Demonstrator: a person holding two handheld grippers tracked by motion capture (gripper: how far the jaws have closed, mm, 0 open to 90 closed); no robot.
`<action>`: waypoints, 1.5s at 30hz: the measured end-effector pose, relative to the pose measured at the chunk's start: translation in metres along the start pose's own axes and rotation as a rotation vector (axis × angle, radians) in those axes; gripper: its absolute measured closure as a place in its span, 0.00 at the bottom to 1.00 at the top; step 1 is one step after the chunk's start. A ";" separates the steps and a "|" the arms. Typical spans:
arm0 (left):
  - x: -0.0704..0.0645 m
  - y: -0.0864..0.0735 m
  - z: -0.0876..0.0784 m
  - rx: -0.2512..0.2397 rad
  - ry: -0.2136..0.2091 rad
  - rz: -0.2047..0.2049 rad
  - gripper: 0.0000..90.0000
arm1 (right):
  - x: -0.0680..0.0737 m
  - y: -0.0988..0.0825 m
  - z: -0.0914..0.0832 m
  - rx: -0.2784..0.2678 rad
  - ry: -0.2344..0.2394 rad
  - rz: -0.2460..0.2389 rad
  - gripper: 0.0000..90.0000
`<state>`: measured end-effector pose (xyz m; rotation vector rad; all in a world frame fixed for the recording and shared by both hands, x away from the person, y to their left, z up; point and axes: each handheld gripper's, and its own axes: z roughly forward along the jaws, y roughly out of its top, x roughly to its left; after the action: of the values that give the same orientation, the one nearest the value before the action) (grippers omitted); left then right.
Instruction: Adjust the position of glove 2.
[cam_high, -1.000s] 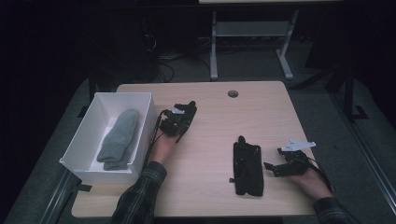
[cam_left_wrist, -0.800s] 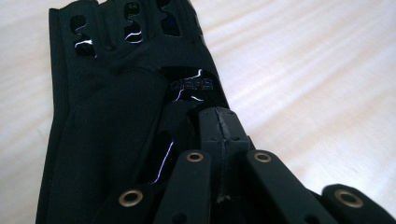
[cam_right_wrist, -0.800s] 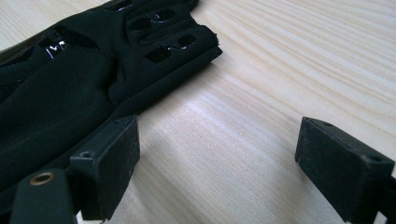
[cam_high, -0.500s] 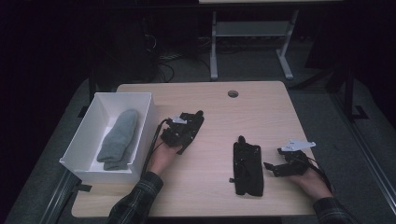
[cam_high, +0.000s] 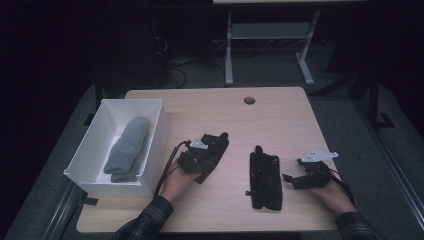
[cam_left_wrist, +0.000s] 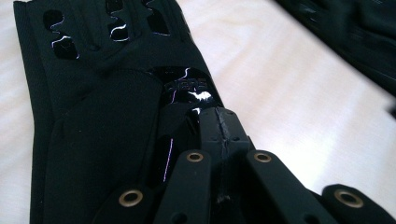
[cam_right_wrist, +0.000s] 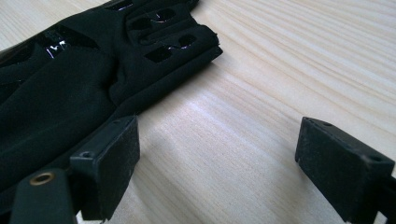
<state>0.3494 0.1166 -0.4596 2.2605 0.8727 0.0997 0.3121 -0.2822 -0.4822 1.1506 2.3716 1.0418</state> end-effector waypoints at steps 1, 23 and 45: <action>-0.005 -0.002 0.000 -0.003 -0.012 -0.001 1.00 | 0.000 0.000 0.000 0.000 0.000 0.000 0.15; 0.020 -0.003 -0.011 0.004 0.101 -0.031 1.00 | 0.000 0.000 0.000 0.001 0.000 -0.001 0.15; -0.013 -0.009 -0.010 0.011 0.002 0.034 0.89 | 0.000 0.000 0.000 0.004 0.006 -0.005 0.14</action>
<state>0.3313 0.1188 -0.4556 2.2865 0.8376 0.1131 0.3123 -0.2819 -0.4823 1.1438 2.3814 1.0405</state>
